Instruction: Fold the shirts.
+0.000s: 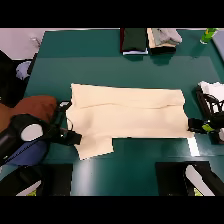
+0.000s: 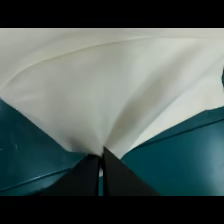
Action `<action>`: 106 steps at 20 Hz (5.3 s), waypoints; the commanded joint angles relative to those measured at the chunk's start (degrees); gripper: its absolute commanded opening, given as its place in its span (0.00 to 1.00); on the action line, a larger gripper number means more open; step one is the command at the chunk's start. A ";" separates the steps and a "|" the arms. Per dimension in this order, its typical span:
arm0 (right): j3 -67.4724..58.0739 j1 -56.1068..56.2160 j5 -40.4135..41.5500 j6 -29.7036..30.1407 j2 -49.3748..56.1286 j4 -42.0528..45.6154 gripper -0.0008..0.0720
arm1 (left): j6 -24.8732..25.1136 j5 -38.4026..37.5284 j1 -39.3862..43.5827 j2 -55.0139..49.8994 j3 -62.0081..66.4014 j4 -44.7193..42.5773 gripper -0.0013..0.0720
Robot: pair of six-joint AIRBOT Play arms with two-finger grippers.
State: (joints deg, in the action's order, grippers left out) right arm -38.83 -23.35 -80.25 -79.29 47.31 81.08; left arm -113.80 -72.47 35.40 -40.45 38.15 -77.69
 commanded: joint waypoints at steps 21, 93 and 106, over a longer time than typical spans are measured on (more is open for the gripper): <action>-34.49 2.05 0.85 -2.95 33.68 -3.54 0.04 | 16.68 23.63 -15.63 -33.00 23.34 -8.41 0.05; -58.64 38.86 1.95 -8.81 26.58 -21.62 0.04 | 20.81 19.63 -4.26 -52.74 54.31 4.42 0.05; -58.64 70.44 38.40 -9.79 52.59 -21.57 0.05 | 21.31 12.35 -26.99 -18.36 54.42 -12.22 0.05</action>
State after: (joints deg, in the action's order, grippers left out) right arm -97.41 41.69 -52.23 -89.08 92.66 59.48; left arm -92.71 -58.00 10.59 -63.31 92.44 -87.57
